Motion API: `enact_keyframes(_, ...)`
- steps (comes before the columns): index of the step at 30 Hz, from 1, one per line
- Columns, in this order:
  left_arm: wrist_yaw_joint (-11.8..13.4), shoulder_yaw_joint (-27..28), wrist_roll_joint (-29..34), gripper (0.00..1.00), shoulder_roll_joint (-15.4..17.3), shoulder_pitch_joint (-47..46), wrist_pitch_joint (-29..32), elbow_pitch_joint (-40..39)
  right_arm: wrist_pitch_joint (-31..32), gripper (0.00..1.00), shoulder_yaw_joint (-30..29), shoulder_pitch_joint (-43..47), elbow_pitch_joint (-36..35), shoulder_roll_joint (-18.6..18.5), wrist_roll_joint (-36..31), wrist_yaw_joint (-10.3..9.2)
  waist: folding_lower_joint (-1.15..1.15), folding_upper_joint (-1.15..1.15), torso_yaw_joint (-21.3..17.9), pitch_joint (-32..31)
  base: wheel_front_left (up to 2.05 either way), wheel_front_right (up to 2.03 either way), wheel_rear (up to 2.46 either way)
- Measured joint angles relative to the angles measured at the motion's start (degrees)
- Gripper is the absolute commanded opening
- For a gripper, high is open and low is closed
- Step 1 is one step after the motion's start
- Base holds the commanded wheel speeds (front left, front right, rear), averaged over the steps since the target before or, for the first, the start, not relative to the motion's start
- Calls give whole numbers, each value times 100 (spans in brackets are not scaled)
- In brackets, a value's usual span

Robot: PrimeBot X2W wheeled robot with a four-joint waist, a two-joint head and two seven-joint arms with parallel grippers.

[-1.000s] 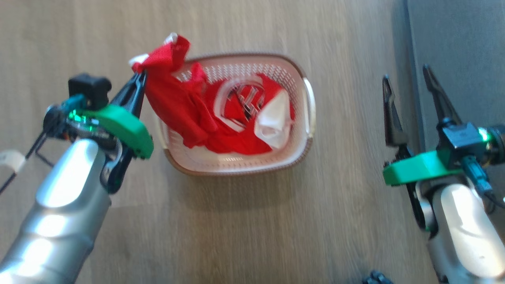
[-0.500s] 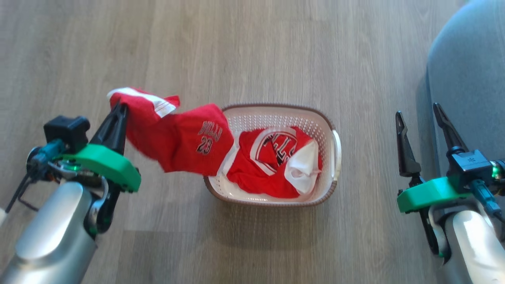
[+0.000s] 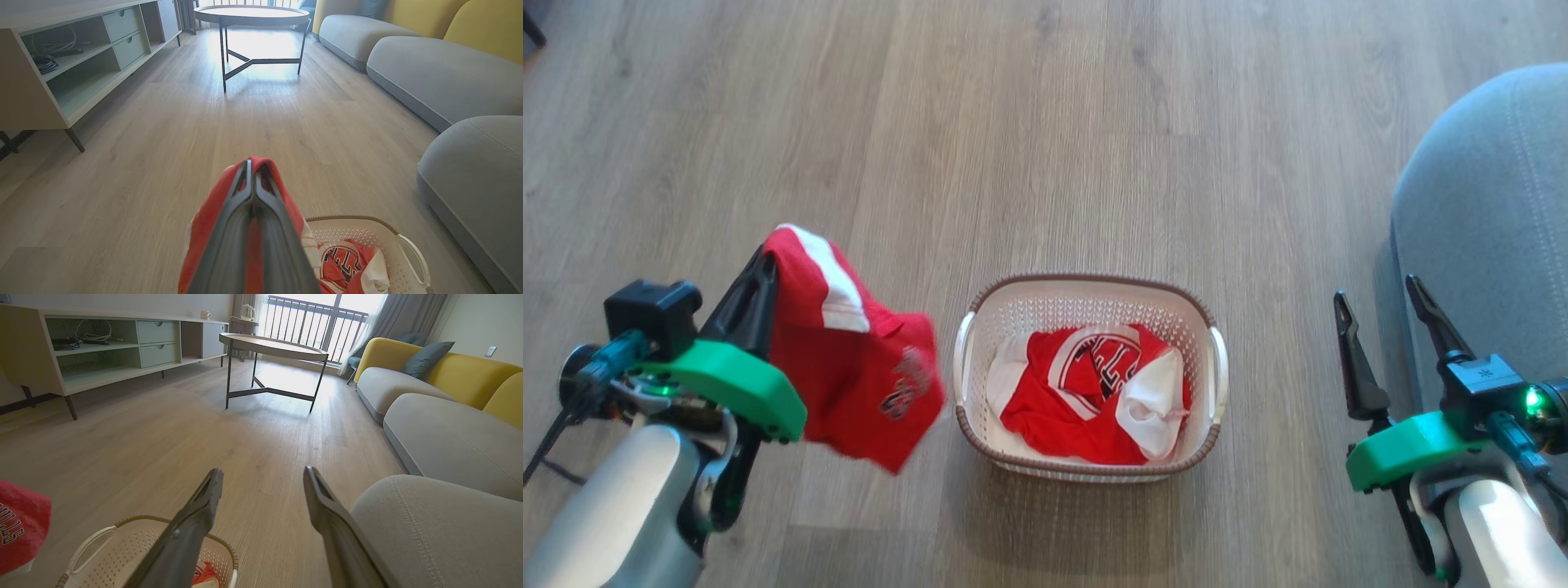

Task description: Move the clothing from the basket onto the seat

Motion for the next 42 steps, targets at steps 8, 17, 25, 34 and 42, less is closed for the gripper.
enact_keyframes(8,153,78,-56,0,190,180,172,-386,0,100,55,125,47,-69,57,0,0,0,23,-197,0,0,0)
enact_keyframes(17,256,94,-56,0,268,255,230,-603,0,100,190,123,94,-141,110,0,0,0,38,-235,0,0,0)
enact_keyframes(25,285,38,-56,0,269,269,279,-854,0,100,746,12,104,-214,149,0,0,0,70,-219,0,0,0)
enact_keyframes(34,169,-302,18,0,148,-29,479,-1215,1,100,2201,-1034,300,-286,326,0,0,0,166,-263,0,0,0)
enact_keyframes(42,-15,-691,162,0,-2,-308,681,-1347,0,100,3785,-2193,691,-253,809,0,0,0,293,-300,0,0,0)
